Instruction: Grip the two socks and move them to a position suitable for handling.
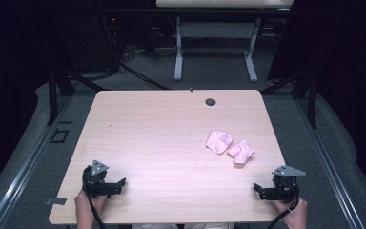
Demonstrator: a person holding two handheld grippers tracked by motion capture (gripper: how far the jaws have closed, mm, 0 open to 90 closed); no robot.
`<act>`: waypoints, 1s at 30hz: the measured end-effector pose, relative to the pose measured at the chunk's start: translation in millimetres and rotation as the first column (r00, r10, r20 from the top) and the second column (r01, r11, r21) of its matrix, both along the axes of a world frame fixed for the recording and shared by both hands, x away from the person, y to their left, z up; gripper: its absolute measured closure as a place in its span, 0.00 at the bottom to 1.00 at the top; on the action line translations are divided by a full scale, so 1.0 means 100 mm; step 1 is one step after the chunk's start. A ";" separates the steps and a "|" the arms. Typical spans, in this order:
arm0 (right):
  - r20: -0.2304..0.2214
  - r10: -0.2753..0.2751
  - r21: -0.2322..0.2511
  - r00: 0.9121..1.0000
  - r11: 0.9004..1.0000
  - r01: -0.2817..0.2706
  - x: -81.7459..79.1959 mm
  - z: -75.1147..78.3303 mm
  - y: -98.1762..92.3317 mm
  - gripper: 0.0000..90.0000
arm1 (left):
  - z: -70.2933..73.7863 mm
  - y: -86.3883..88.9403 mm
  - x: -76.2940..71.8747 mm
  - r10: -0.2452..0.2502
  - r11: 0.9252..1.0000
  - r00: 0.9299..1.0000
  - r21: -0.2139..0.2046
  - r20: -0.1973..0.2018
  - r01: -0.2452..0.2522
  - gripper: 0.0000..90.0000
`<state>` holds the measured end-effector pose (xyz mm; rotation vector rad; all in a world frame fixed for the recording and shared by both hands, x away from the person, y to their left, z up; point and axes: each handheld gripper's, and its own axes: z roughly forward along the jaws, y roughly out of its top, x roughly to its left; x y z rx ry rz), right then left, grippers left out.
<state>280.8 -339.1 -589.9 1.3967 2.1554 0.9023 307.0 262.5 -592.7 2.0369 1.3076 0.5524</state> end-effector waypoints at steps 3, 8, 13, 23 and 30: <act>-0.001 -0.011 0.002 1.000 1.000 0.011 0.01 0.00 0.01 0.00 | 0.00 0.00 0.00 0.004 1.000 1.000 0.001 0.000 -0.004 0.00; -0.006 -0.016 0.002 1.000 1.000 0.016 0.01 0.00 0.01 0.00 | 0.00 -0.01 0.00 0.016 1.000 1.000 -0.002 -0.002 -0.016 0.00; -0.007 -0.019 0.001 1.000 1.000 0.019 0.02 0.00 0.01 0.00 | 0.00 -0.01 0.00 0.019 1.000 1.000 0.001 -0.001 -0.019 0.01; -0.038 -0.028 -0.013 0.999 1.000 0.028 0.07 0.03 0.02 0.00 | 0.00 -0.01 0.00 0.021 1.000 1.000 -0.001 0.000 -0.021 0.01; -0.128 -0.041 -0.041 0.991 0.999 0.036 0.16 0.11 0.02 0.00 | 0.00 -0.01 0.00 0.017 1.000 1.000 0.003 -0.001 -0.017 0.01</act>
